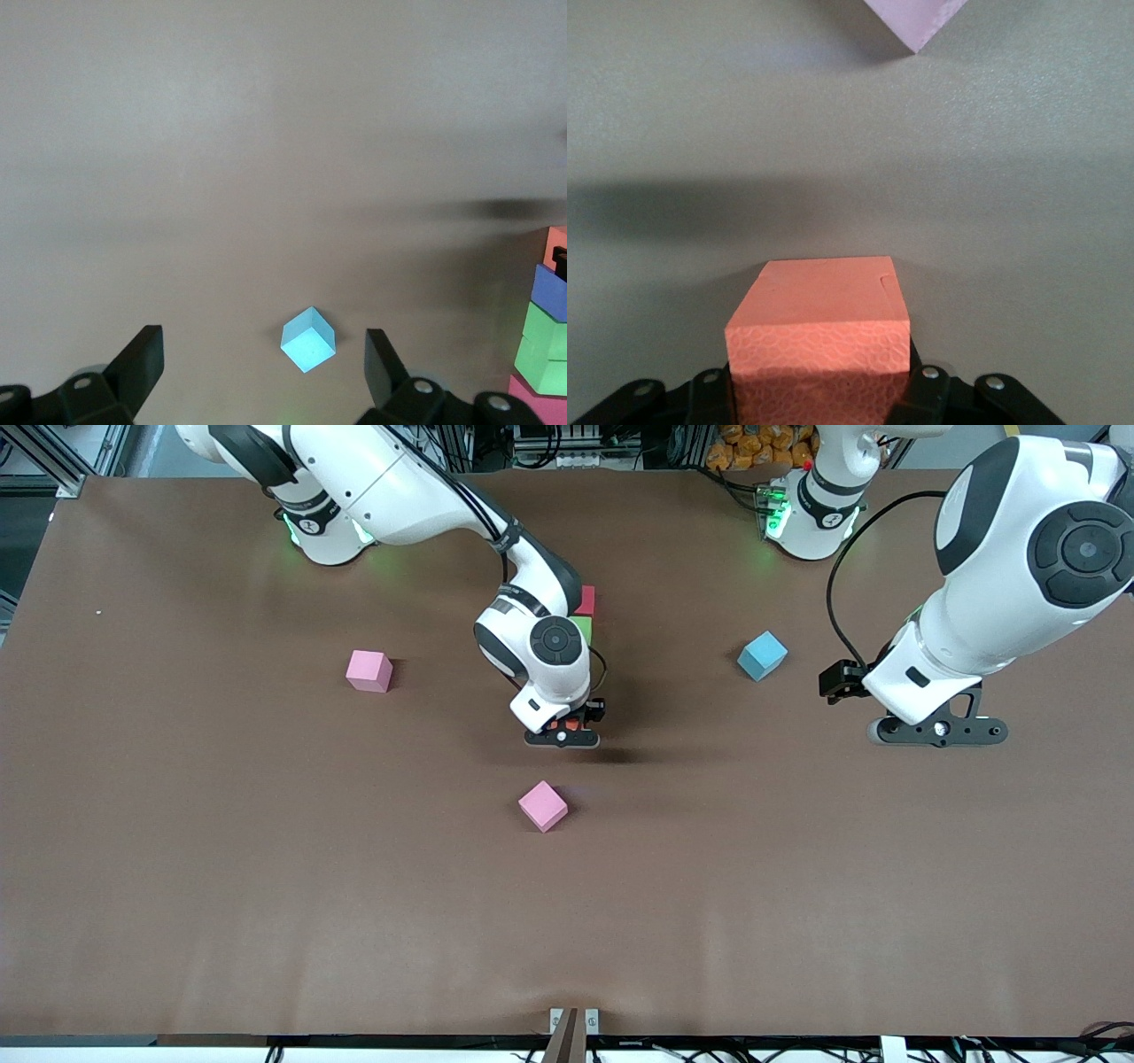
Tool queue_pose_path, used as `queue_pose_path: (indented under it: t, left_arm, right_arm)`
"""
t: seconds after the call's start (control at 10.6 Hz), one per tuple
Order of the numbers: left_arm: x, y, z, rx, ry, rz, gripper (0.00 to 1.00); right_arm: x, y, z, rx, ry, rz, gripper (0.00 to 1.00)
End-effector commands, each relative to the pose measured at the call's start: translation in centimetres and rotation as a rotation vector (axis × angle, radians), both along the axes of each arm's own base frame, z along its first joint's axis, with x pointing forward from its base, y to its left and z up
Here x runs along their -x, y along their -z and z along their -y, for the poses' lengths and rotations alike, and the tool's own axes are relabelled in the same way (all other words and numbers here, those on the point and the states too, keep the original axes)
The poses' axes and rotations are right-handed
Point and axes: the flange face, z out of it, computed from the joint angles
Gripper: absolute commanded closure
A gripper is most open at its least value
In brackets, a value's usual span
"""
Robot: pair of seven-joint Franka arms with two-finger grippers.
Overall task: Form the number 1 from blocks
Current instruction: 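Lower the orange cube onto the tower and open the right gripper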
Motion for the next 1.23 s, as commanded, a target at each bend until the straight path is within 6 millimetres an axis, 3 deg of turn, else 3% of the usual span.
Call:
queue_pose_path:
  t: [0.0, 0.38, 0.47, 0.57, 0.76, 0.85, 1.04, 1.14]
  left_arm:
    - [0.7, -0.6, -0.2, -0.02, 0.024, -0.001, 0.0]
    - [0.8, -2.7, 0.7, 0.005, 0.034, 0.035, 0.0]
    - [0.8, -2.7, 0.7, 0.006, 0.034, 0.035, 0.0]
    - [0.9, -2.8, 0.9, 0.021, 0.033, 0.032, 0.0]
    - [0.9, -2.9, 0.9, 0.029, 0.029, 0.033, 0.0]
    - [0.9, -4.5, 0.9, 0.038, 0.026, 0.064, 0.0]
    - [1.6, -7.2, 0.1, 0.051, 0.014, 0.112, 0.0]
    - [1.8, -8.5, -1.3, 0.052, -0.01, 0.134, 0.0]
  right_arm:
    - [0.6, -0.3, -1.2, -0.02, 0.02, -0.003, 1.0]
    - [0.9, -0.3, -1.4, -0.02, 0.025, -0.006, 1.0]
    - [0.9, -0.3, -1.4, -0.02, 0.027, -0.007, 0.4]
    - [0.9, -0.4, -1.4, -0.02, 0.028, -0.005, 0.0]
    - [0.4, -1.5, -1.2, -0.03, 0.035, 0.007, 0.0]
    - [-0.6, -3.1, -1.0, -0.05, 0.053, 0.023, 0.0]
    - [-4.0, -8.1, 1.1, -0.098, 0.139, 0.071, 0.0]
    - [-6.1, -10.9, 3.4, -0.119, 0.178, 0.099, 0.0]
